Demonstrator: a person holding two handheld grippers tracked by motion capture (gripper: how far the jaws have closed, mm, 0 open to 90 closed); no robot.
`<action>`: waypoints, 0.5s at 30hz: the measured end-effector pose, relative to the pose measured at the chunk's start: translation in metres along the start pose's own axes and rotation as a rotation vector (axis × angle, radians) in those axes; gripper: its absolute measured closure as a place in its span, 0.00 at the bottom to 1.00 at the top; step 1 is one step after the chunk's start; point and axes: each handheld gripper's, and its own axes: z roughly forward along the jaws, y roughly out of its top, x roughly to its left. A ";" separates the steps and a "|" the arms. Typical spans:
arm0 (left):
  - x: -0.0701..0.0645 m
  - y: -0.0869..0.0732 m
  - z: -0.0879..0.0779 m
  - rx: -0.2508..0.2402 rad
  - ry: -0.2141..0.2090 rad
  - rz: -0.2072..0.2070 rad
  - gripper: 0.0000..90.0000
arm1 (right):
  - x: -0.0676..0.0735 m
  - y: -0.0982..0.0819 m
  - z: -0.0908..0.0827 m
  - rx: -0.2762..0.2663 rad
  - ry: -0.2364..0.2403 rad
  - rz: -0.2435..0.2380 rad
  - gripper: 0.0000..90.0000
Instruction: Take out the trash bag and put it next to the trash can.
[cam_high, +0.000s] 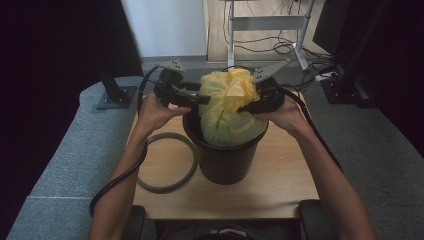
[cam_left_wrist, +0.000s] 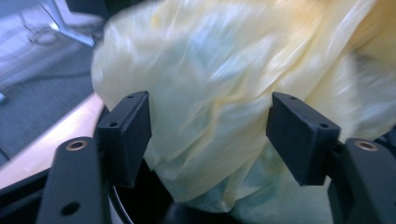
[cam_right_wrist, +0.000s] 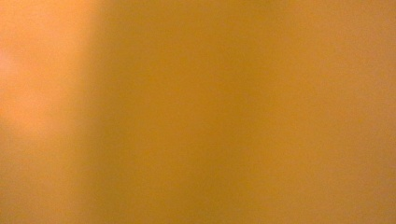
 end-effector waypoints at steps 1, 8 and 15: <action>0.001 -0.002 0.004 0.003 -0.027 0.001 0.47 | 0.000 0.000 0.000 -0.002 0.005 0.000 0.89; -0.018 0.005 0.024 0.002 -0.136 0.069 0.92 | 0.001 0.005 0.017 0.020 -0.002 0.028 0.39; -0.032 0.016 0.031 -0.032 -0.239 0.100 0.92 | 0.010 0.013 0.043 0.073 -0.012 0.010 0.28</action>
